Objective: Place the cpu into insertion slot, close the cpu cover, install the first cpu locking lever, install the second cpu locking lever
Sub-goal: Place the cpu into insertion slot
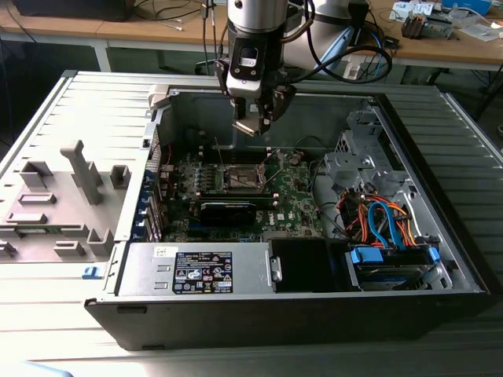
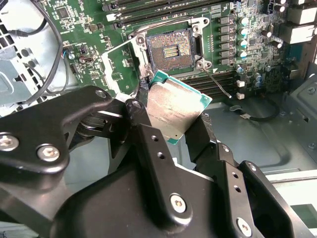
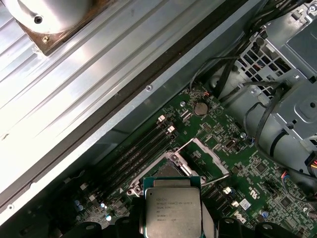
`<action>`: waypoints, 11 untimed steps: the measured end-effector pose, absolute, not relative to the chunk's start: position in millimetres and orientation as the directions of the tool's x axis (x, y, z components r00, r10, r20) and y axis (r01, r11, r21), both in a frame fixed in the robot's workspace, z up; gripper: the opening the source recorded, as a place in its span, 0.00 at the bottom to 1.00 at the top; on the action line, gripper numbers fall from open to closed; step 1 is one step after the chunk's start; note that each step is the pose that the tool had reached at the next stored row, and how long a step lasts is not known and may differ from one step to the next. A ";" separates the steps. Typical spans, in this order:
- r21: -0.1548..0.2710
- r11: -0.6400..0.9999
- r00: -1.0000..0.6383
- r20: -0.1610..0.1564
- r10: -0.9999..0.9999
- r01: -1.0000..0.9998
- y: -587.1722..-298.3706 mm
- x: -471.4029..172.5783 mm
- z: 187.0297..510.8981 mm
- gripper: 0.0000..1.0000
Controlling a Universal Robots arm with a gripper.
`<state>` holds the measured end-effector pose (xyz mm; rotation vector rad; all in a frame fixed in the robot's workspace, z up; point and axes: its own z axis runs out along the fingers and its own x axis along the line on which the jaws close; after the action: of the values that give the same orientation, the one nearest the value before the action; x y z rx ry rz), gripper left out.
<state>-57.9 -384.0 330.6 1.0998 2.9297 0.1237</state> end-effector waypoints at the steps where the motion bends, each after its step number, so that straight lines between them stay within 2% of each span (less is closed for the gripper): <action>1: 0.077 0.750 -0.753 0.019 0.658 0.657 -384.0 -57.9 330.6 0.55; 11: 0.077 0.745 -0.748 0.019 0.663 0.663 -384.1 -57.9 330.6 0.55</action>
<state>-57.9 -384.1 330.6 1.1112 2.9250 0.1236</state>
